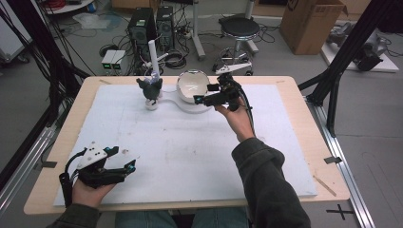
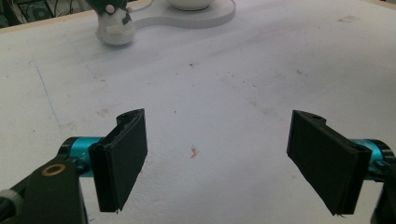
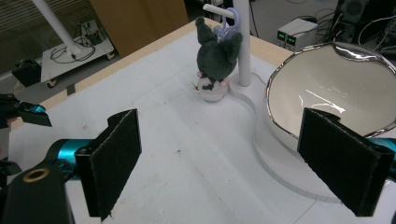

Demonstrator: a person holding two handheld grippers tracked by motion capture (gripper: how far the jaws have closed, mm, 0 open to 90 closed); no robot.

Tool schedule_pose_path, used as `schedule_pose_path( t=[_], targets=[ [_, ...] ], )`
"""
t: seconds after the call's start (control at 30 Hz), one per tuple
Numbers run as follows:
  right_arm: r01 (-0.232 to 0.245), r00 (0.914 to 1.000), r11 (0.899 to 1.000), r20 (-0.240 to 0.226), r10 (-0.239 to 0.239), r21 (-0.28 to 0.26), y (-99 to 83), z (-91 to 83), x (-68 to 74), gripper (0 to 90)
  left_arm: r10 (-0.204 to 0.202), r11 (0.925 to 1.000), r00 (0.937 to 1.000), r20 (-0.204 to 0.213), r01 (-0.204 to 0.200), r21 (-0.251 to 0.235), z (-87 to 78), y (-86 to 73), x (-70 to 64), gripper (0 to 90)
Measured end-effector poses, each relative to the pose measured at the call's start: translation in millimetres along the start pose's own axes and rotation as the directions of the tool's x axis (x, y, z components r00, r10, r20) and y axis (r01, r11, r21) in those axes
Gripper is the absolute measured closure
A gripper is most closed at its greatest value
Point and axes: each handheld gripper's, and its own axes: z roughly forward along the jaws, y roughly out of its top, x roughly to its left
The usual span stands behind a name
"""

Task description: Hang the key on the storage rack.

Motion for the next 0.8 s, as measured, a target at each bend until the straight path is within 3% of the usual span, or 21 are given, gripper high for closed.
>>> schedule_pose_path(
  t=[0.33, 0.8],
  targets=[
    [0.013, 0.9999, 1.0, 0.011, -0.013, 0.006, -13.0, -12.2, -1.7, 12.6, 0.003, 1.0, 1.0, -0.003, -0.003, 0.008, 0.0, 0.1, -0.1, 20.7],
    [-0.017, 0.9992, 1.0, 0.037, 0.017, -0.001, -39.1, -27.8, -6.9, 12.4, 0.01, 0.9999, 0.9999, 0.005, -0.01, 0.008, 1.0, 0.7, -1.5, 20.7]
  ],
)
